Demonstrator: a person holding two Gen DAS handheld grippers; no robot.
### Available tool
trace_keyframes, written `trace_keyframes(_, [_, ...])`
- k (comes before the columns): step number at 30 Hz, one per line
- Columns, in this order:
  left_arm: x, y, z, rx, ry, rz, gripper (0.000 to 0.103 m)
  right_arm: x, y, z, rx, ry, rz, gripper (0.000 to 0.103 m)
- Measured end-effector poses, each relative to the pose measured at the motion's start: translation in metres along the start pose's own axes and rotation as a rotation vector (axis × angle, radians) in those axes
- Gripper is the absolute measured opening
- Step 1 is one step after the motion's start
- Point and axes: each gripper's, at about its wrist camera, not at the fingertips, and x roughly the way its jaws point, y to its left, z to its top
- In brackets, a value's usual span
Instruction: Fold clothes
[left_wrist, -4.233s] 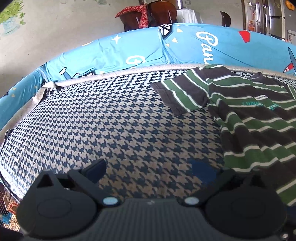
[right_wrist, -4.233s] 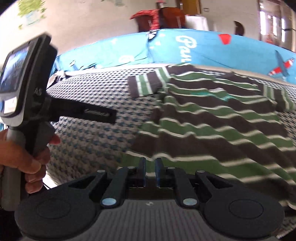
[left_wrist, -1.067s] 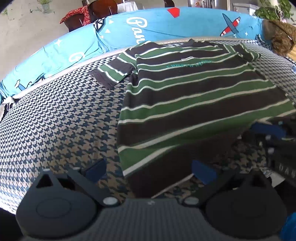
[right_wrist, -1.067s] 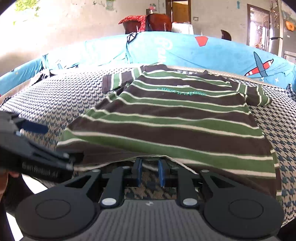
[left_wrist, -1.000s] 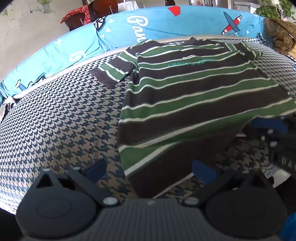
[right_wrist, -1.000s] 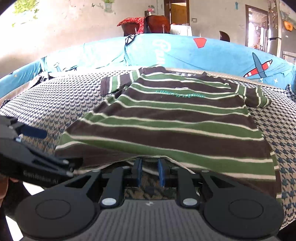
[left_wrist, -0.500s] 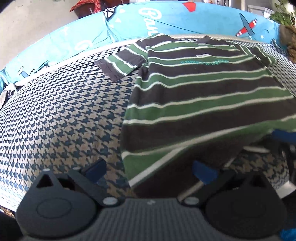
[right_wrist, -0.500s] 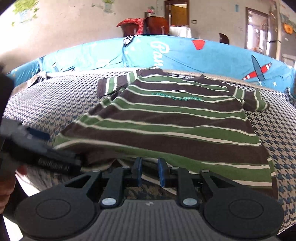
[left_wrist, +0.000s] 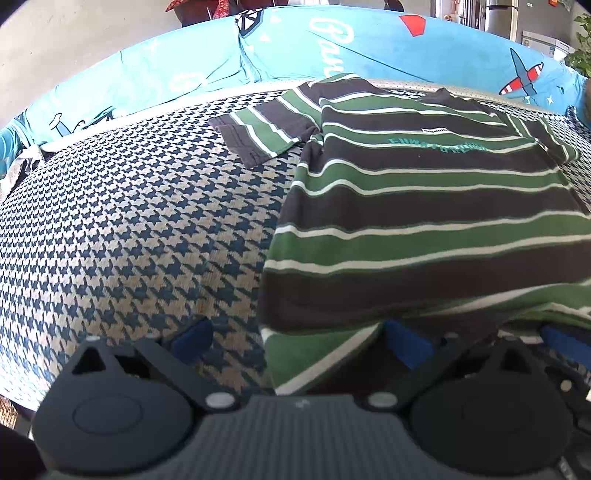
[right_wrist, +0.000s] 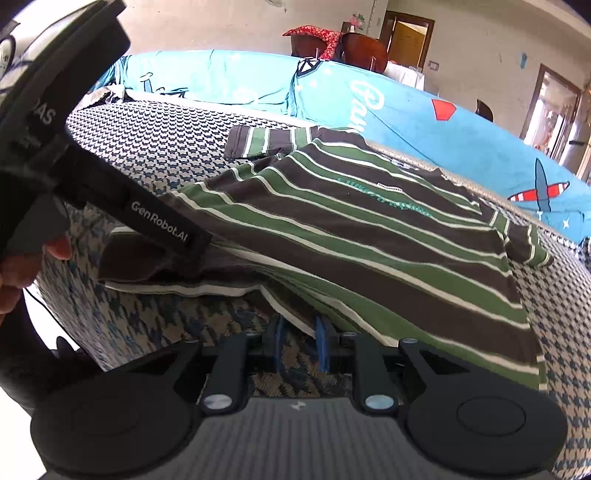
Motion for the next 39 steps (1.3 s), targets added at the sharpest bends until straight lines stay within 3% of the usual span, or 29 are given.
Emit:
trace_keyframes(17, [0.005, 0.006, 0.003, -0.024, 0.0, 0.016, 0.103, 0.006, 0.005, 0.003, -0.083, -0.018, -0.016, 0.015])
trace_keyframes(21, [0.003, 0.007, 0.002, -0.024, 0.001, 0.013, 0.103, 0.003, 0.004, 0.002, -0.072, -0.019, -0.009, 0.006])
trace_keyframes(27, [-0.009, 0.012, -0.002, -0.038, -0.011, 0.017, 0.103, -0.02, 0.003, 0.0, -0.062, -0.011, 0.053, 0.005])
trace_keyframes(33, [-0.017, 0.027, -0.002, -0.084, -0.026, 0.055, 0.103, -0.032, 0.003, -0.009, -0.084, 0.068, 0.125, 0.003])
trace_keyframes(39, [-0.016, 0.033, -0.002, -0.092, -0.011, 0.069, 0.103, -0.035, 0.003, -0.011, -0.061, 0.057, 0.147, 0.003])
